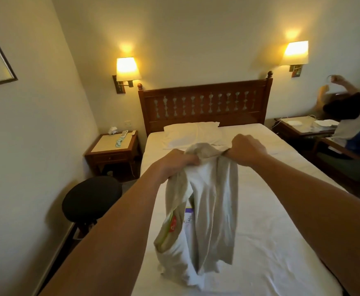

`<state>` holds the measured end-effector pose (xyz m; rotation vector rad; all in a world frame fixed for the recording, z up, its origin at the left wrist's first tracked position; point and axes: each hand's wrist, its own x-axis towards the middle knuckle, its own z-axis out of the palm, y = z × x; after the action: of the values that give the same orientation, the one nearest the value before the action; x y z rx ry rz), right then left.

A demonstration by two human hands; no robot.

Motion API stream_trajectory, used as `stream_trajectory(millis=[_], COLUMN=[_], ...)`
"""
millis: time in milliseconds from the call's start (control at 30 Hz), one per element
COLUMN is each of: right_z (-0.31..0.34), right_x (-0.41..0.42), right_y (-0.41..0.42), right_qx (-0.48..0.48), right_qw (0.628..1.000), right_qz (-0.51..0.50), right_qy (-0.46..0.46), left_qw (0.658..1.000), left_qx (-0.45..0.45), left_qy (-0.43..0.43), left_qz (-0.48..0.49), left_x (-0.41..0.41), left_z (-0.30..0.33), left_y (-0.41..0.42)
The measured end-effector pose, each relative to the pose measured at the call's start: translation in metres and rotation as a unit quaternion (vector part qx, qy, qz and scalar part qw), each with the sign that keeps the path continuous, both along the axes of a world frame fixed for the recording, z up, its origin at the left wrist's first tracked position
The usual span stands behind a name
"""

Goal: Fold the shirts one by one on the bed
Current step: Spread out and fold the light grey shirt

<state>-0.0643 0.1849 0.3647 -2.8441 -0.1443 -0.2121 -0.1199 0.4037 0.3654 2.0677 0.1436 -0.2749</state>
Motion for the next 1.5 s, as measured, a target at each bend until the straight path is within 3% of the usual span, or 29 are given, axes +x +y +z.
stream_trajectory(millis=[67,133,200,433,633,767,833,900,1000,1067,1133,1200,1267,1300,1367,1433,1500], right_z=[0.006,0.006,-0.002,-0.046,-0.069,-0.07,-0.071,-0.073,-0.073,-0.064,-0.05,-0.034,-0.018,-0.011,0.002,0.014,0.021], right_x=[-0.004,-0.011,-0.016,-0.016,-0.017,-0.018,-0.018,-0.017,-0.006,-0.002,0.0,-0.002,-0.005,-0.006,-0.006,-0.005,-0.004], right_y=[0.008,0.019,0.026,0.042,0.041,0.03,0.026,0.026,0.028,0.031,0.037,0.048,0.063,0.07,0.082,0.088,0.083], right_qx=[0.121,0.285,0.374,0.493,0.574,0.506,0.454,0.405,0.465,0.474,0.393,0.325,0.278,0.26,0.239,0.227,0.222], right_qw=[0.991,0.946,0.898,0.824,0.726,0.755,0.788,0.831,0.847,0.863,0.908,0.926,0.931,0.932,0.928,0.925,0.928], right_qz=[-0.039,-0.045,-0.016,0.064,0.153,0.152,0.17,0.17,0.105,0.085,0.121,0.183,0.232,0.251,0.284,0.305,0.298], right_qy=[0.032,0.15,0.232,0.27,0.345,0.389,0.38,0.341,0.234,0.152,0.086,0.054,0.036,0.031,0.027,0.022,0.002], left_qw=[0.997,0.993,0.997,0.986,0.969,0.955,0.949,0.946,0.952,0.971,0.986,0.979,0.968,0.974,0.996,0.994,0.993], left_qx=[0.063,0.104,0.072,-0.161,-0.237,-0.277,-0.289,-0.293,-0.264,-0.167,-0.003,0.148,0.234,0.221,0.07,-0.045,-0.039], left_qy=[0.006,-0.003,-0.015,0.035,0.02,0.014,0.015,0.015,0.013,0.012,0.025,0.046,0.049,0.029,-0.007,-0.037,-0.062], left_qz=[-0.041,-0.064,-0.037,0.029,0.069,0.101,0.125,0.139,0.154,0.168,0.165,0.135,0.081,0.04,-0.058,-0.092,-0.094], left_x=[0.002,0.002,0.002,-0.002,0.002,0.006,0.006,0.007,0.007,0.008,0.011,0.013,0.02,0.021,0.021,0.024,0.026], left_z=[0.003,0.007,0.011,0.025,0.021,0.015,0.012,0.009,0.003,-0.004,-0.016,-0.023,-0.026,-0.023,-0.015,-0.015,-0.016], left_y=[-0.005,-0.01,-0.01,0.012,0.03,0.044,0.048,0.052,0.058,0.067,0.077,0.083,0.083,0.078,0.06,0.046,0.041])
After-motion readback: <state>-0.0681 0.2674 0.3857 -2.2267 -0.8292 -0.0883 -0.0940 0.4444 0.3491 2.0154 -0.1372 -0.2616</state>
